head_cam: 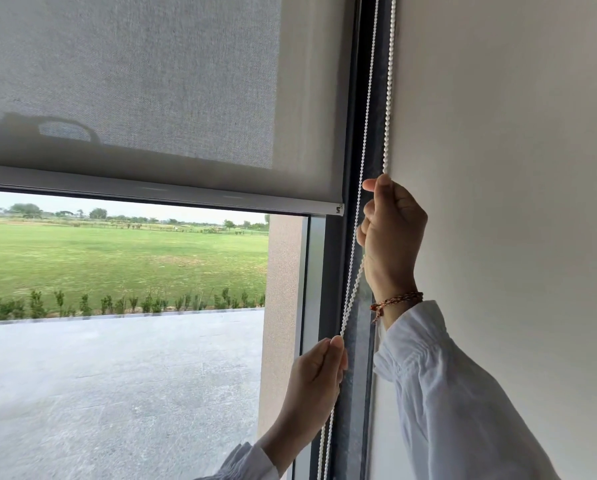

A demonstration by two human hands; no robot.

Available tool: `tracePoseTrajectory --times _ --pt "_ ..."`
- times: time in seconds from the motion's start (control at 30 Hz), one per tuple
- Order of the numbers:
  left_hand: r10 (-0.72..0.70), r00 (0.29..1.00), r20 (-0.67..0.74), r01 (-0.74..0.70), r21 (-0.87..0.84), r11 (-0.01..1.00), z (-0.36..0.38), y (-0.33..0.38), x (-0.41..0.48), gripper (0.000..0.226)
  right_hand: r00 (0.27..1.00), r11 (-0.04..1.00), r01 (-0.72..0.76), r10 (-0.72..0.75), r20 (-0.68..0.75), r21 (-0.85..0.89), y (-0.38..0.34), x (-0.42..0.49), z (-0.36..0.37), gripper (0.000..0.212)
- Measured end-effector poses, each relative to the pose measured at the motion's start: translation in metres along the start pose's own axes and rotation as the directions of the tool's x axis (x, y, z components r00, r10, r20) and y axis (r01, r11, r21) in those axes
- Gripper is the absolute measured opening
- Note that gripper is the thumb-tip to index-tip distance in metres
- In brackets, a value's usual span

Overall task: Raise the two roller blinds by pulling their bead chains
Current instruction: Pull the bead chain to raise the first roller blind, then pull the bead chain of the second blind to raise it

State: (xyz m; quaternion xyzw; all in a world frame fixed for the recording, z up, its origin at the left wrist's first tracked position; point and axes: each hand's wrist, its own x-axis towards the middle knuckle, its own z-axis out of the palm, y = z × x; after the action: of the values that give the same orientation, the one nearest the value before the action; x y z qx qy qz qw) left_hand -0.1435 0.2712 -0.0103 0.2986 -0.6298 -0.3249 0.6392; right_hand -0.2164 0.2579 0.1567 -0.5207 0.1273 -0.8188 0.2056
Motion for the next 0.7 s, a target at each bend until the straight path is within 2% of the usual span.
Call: tracePoseTrajectory --times 0.17,0.27,0.33,0.4,0.47,0.53,0.6,0.7 --pt "-0.012 1.000 -0.005 0.012 -0.006 1.000 -0.002 -0.009 0.008 0.039 0.997 0.997 -0.076 0.076 -0.016 0.023 0.010 0.003 0.005 0.026" --pt "-0.037 0.998 0.055 0.040 -0.052 0.998 -0.005 -0.010 0.014 0.035 0.994 0.997 -0.077 0.074 -0.085 -0.023 0.016 0.002 0.014 0.024" --pt "0.005 0.996 0.091 -0.011 0.060 0.998 -0.013 -0.013 0.018 0.022 0.988 0.969 -0.018 -0.020 -0.151 -0.248 0.026 -0.003 0.022 0.023" --pt "0.013 0.996 0.085 -0.023 0.120 0.993 -0.028 -0.020 0.022 0.042 0.957 0.873 0.074 -0.199 -0.213 -0.482 0.034 -0.014 0.033 0.048" --pt "-0.001 1.000 -0.020 0.003 0.109 0.994 -0.052 -0.015 0.023 0.048 0.918 0.818 0.214 -0.355 -0.177 -0.534 0.036 -0.031 0.053 0.052" --pt "0.043 0.983 -0.178 -0.022 0.118 0.993 -0.088 -0.003 0.019 0.048 0.918 0.826 0.306 -0.388 -0.083 -0.474 0.043 -0.054 0.081 0.044" --pt "0.094 0.943 -0.319 -0.057 0.123 0.991 -0.132 0.010 0.012 0.038 0.948 0.889 0.299 -0.318 0.001 -0.346 0.052 -0.080 0.112 0.035" --pt "0.201 0.859 -0.472 -0.104 0.224 0.969 -0.215 0.037 -0.010 0.029 0.993 0.992 0.063 -0.051 0.111 -0.109 0.058 -0.133 0.168 0.026"
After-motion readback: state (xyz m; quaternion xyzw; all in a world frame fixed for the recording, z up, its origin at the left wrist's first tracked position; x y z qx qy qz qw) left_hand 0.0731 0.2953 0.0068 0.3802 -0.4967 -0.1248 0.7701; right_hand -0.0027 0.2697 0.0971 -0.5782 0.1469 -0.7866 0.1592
